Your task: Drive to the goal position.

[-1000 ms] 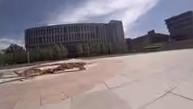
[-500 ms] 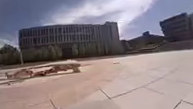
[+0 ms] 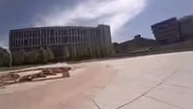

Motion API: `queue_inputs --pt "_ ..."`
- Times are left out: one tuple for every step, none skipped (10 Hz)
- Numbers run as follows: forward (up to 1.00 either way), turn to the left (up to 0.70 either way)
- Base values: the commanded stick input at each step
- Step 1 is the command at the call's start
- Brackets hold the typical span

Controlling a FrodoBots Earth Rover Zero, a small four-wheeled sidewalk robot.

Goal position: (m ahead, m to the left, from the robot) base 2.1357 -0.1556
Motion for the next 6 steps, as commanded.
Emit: queue_inputs --pt "0.7 0.0" --pt "0.7 0.0" --pt "0.7 0.0" --pt "0.7 0.0" --pt "0.7 0.0" --pt "0.7 0.0"
